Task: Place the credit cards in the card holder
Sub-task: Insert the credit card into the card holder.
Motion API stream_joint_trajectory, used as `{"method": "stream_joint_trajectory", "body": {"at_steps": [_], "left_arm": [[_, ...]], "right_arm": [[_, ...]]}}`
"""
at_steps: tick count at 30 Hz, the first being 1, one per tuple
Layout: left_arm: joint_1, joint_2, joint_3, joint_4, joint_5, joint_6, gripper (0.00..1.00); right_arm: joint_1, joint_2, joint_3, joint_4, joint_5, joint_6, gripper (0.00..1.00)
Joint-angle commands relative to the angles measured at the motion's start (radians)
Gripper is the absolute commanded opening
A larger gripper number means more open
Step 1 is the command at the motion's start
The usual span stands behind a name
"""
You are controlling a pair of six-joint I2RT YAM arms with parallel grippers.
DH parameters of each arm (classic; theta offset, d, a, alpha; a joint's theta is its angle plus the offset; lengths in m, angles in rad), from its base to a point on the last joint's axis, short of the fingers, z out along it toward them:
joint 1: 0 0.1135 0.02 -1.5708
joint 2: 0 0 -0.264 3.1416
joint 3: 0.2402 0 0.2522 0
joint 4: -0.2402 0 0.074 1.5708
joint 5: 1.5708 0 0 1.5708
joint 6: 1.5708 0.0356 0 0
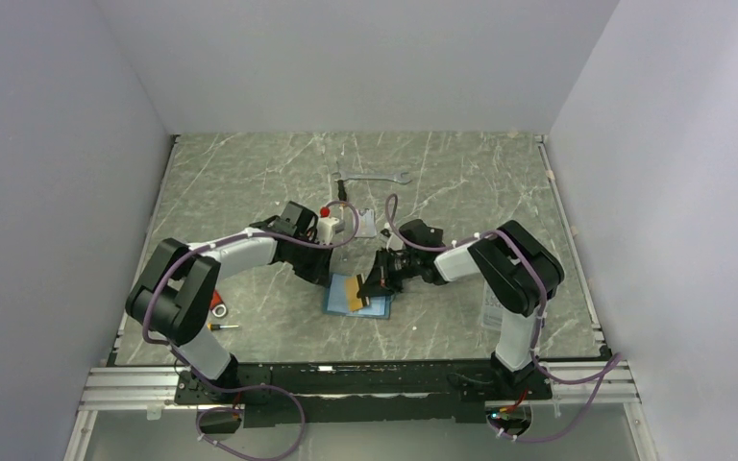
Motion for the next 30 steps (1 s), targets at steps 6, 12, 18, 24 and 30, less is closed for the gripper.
{"method": "stream_joint_trajectory", "body": {"at_steps": [6, 12, 18, 24, 30], "left_arm": [[-0.013, -0.044, -0.042, 0.018, 0.09, -0.026, 0.17], [-0.015, -0.05, -0.055, 0.025, 0.113, -0.027, 0.17], [-0.014, -0.071, -0.076, 0.045, 0.119, -0.042, 0.17], [-0.015, -0.091, -0.096, 0.064, 0.128, -0.067, 0.16], [-0.015, -0.098, -0.117, 0.092, 0.143, -0.085, 0.16]], "right_arm": [[0.032, 0.019, -0.04, 0.073, 0.184, 0.053, 0.0], [0.037, 0.003, -0.068, 0.065, 0.212, 0.073, 0.0], [0.061, -0.074, -0.134, 0.046, 0.325, 0.103, 0.02], [0.131, -0.074, -0.121, 0.034, 0.411, 0.146, 0.1], [0.16, -0.068, -0.105, 0.026, 0.432, 0.168, 0.16]]}}
